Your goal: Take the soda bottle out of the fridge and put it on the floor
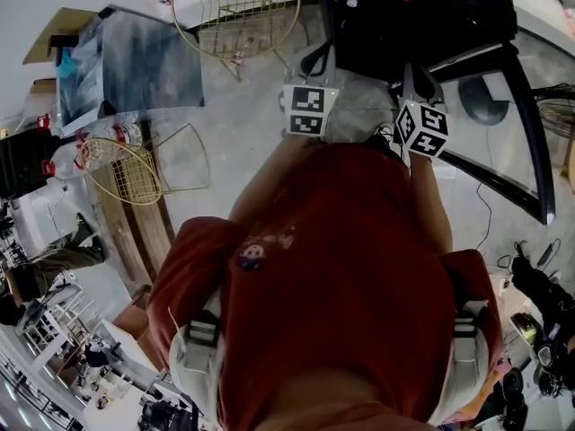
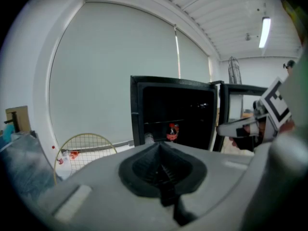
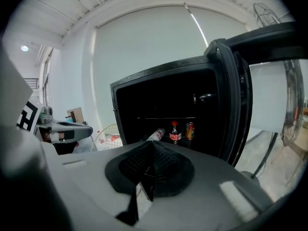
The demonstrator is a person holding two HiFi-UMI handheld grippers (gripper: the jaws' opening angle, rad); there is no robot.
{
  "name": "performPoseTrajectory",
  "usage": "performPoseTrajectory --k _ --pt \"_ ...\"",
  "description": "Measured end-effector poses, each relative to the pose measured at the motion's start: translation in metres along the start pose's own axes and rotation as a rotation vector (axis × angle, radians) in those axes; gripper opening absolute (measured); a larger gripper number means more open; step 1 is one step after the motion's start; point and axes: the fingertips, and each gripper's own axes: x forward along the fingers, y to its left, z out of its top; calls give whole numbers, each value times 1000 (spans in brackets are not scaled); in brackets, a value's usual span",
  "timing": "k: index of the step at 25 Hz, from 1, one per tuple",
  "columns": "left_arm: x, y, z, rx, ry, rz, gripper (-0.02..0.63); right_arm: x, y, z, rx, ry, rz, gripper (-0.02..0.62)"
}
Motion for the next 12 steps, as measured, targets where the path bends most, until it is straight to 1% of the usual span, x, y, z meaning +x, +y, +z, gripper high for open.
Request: performPoseTrajectory --k 3,12 --pt "5 -5 0 0 4 2 0 3 -8 -2 10 5 -2 0" --pt "15 -10 5 -4 7 1 0 10 -16 1 -8 10 13 2"
